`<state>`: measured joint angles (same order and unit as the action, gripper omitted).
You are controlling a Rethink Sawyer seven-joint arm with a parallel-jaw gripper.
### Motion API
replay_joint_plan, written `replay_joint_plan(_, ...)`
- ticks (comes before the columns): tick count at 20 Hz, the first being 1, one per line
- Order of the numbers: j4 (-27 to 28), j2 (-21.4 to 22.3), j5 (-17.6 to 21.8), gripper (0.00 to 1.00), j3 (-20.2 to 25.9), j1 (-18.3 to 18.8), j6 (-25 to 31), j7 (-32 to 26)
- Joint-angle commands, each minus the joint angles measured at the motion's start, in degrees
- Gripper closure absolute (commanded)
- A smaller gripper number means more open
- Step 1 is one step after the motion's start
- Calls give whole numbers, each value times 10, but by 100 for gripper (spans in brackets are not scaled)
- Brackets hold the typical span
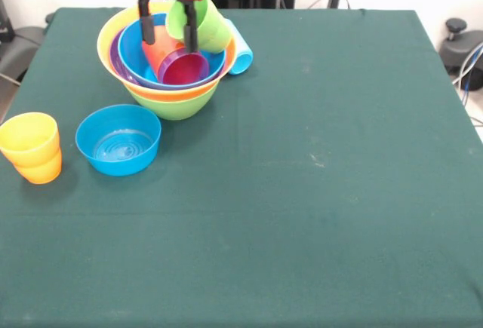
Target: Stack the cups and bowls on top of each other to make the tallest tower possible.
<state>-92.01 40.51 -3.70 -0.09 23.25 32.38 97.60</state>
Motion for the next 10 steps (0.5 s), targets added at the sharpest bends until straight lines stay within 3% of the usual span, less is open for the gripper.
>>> replay_joint_plan(1,34,-37,21,0,55,12,69,-10)
replay_joint_plan(10,46,-59,27,0,52,10,39,3)
